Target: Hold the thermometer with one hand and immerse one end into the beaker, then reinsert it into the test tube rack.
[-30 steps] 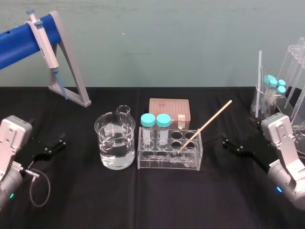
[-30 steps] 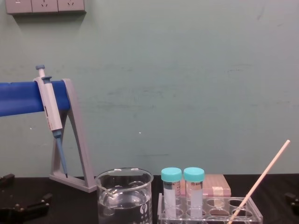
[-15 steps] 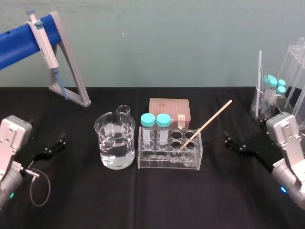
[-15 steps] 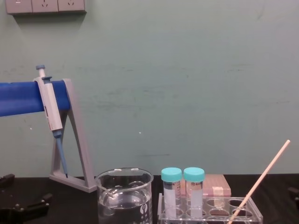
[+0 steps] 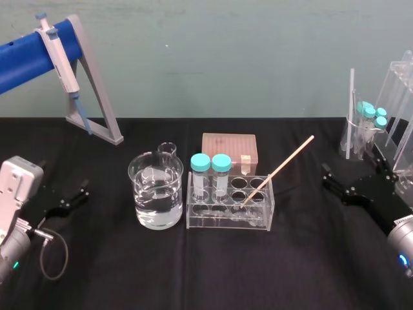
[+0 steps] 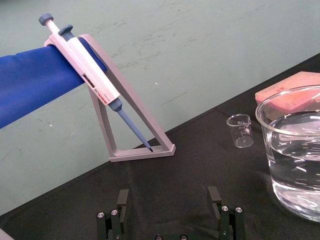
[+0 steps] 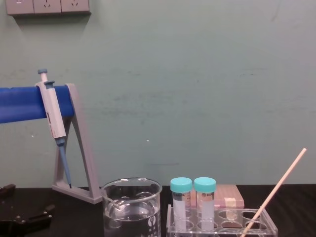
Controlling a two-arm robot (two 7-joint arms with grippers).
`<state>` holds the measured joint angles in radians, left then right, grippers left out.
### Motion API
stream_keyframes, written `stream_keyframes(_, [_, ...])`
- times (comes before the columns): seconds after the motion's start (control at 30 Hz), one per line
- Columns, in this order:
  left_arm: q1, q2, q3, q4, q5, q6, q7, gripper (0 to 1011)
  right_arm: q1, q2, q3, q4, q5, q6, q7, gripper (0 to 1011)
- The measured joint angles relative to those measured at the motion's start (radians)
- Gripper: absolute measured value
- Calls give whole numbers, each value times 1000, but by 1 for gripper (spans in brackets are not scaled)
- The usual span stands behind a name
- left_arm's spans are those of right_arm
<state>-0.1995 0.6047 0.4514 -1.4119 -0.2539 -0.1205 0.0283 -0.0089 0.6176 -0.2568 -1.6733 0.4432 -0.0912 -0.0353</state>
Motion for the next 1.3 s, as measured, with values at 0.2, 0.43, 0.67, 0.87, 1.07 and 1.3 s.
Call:
stream_keyframes(0.2, [0, 0, 0, 0, 0, 0, 0, 1004, -24, -87, 64, -4, 234, 85, 75, 1003])
stream_keyframes(0.43, [0, 0, 0, 0, 0, 0, 0, 1004, -11, -145, 89, 12, 386, 149, 191, 1003])
stream_keyframes(0.67, [0, 0, 0, 0, 0, 0, 0, 1004, 16, -177, 87, 40, 418, 161, 231, 1003])
stream_keyframes(0.87, [0, 0, 0, 0, 0, 0, 0, 1004, 42, -215, 81, 95, 435, 145, 240, 1003])
stream_keyframes(1.07, [0, 0, 0, 0, 0, 0, 0, 1004, 64, -267, 73, 154, 445, 101, 248, 1003])
stream_keyframes(1.3, [0, 0, 0, 0, 0, 0, 0, 1004, 95, -306, 62, 204, 435, 69, 253, 1003])
